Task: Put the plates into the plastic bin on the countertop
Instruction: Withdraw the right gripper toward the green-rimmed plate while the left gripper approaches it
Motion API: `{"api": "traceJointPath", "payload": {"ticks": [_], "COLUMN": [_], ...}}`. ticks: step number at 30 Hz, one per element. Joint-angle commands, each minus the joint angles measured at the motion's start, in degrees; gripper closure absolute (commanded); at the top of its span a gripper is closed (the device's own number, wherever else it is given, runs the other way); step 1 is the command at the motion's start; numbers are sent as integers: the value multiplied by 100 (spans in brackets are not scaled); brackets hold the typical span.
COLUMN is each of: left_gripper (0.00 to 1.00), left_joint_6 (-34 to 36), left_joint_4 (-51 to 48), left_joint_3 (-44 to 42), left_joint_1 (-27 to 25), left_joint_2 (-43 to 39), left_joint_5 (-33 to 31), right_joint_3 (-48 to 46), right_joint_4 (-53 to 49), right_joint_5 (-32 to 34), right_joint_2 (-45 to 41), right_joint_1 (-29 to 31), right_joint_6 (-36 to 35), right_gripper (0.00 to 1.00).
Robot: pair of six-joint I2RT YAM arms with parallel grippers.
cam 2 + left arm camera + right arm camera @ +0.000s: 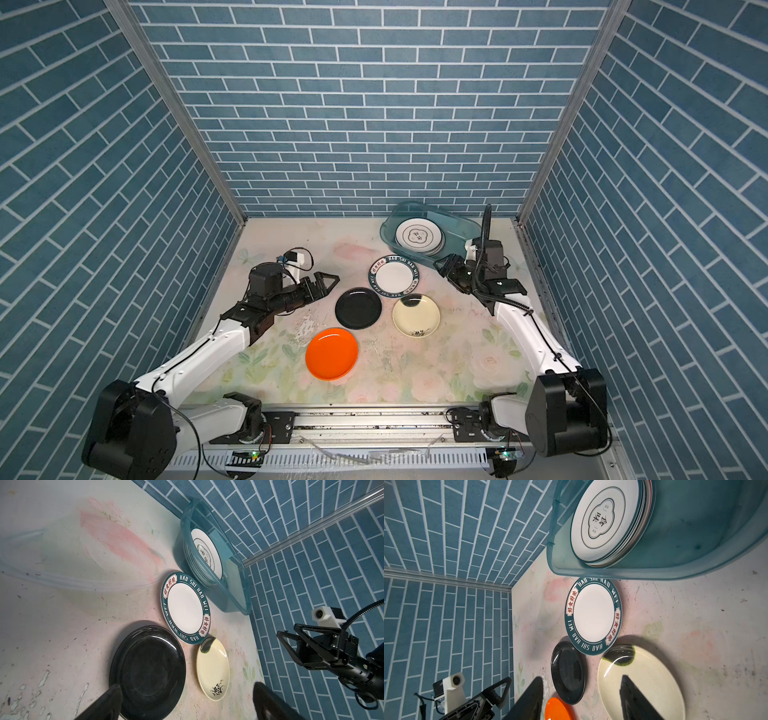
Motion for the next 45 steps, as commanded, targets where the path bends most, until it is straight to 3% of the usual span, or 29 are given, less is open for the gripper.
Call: {"api": "traceJointPath", "payload": {"ticks": [1, 7, 14, 18, 25, 28, 35, 45], "left_gripper": [1, 0, 0, 0, 0, 0, 1, 10], "left_joint_6": [-24, -159, 0, 285, 296, 552, 925, 1062], "left_joint_4": [208, 392, 274, 343, 869, 505, 20, -150], "left_joint_3": [-32, 90, 415, 716, 1488, 2010, 2771, 3341], "left_joint_1": [-43, -151, -387, -570, -606, -607, -613, -598], "left_joint_2": [116, 362, 847, 1442, 2776, 3185, 3809, 4454], "left_joint_5": [41, 165, 18, -337, 43, -15, -93, -43], "right_joint_3": [-248, -677, -1142, -1324, -1670, -1899, -2138, -2138], "right_joint_4": [352, 724, 1179, 1313, 1599, 1641, 1609, 1490], "right_joint_5": [-82, -114, -229, -333, -521, -466, -422, -448], "right_joint_2": [-310, -481, -504, -456, -553, -731, -1038, -1384], "right_joint_1": [51, 69, 82, 83, 87, 87, 86, 78], "right_joint_6": [120, 298, 455, 407, 382, 378, 290, 192], "right_gripper": [33, 18, 9, 8, 8, 8, 8, 8]}}
